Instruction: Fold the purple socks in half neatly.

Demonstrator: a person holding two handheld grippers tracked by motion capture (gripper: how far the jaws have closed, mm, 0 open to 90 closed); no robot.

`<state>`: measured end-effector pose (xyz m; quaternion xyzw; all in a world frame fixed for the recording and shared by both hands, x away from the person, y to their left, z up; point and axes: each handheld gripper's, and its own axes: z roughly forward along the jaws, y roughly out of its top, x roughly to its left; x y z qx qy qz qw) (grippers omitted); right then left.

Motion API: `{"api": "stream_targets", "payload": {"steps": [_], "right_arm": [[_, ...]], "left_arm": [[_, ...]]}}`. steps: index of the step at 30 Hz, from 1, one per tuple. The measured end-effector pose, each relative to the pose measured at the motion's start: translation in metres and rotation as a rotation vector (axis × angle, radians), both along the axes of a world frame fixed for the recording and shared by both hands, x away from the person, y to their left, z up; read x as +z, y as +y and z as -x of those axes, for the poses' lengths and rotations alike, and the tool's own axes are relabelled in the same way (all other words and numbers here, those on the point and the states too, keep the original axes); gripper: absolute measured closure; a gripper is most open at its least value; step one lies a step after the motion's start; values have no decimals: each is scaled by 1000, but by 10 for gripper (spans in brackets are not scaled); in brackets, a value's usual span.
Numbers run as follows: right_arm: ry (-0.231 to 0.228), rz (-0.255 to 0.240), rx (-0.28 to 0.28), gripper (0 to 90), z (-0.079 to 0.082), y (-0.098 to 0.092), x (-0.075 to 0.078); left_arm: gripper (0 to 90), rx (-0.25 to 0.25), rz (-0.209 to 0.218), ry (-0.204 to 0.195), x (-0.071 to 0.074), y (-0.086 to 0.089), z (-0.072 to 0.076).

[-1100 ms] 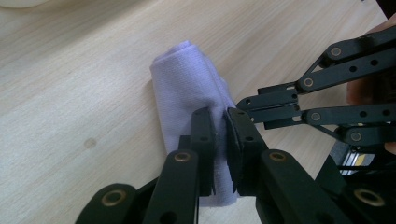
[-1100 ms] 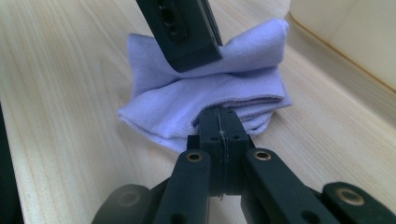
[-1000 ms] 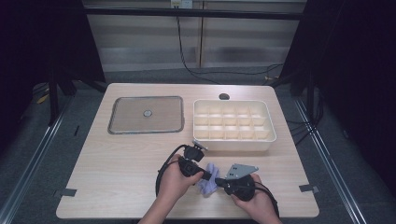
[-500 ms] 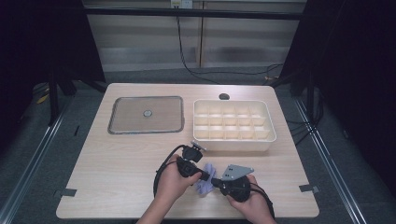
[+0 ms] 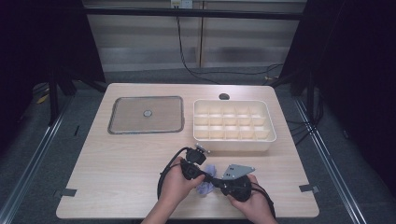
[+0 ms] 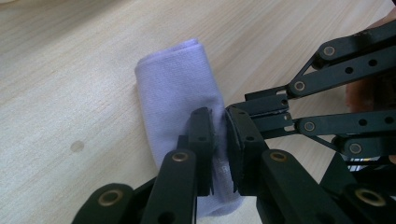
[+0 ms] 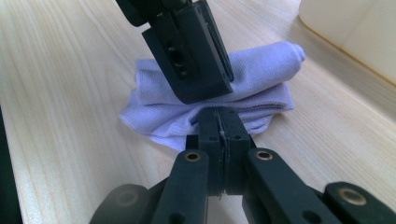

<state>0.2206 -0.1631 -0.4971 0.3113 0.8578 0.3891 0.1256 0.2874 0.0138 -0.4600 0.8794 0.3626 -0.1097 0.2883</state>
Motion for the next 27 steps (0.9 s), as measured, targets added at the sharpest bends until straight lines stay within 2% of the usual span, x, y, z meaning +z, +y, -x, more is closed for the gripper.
{"api": "stream_targets", "payload": {"steps": [6,10,19,24,27], "right_arm": [[1,19,-4,900,0,-3,3],[6,9,-28,900,-2,-9,6],[-27,-4,-44,900,-5,-16,13],[-50,-28,-71,900,-9,-21,21],[-56,-72,-74,900,-14,-21,28]], "left_arm": [[812,0,3,-3,-2,-1,1],[812,-9,3,-5,-3,0,1],[815,-11,-5,-6,-5,-2,3],[815,-18,-11,-17,-5,-4,4],[814,-17,-9,-26,-5,-4,5]]}}
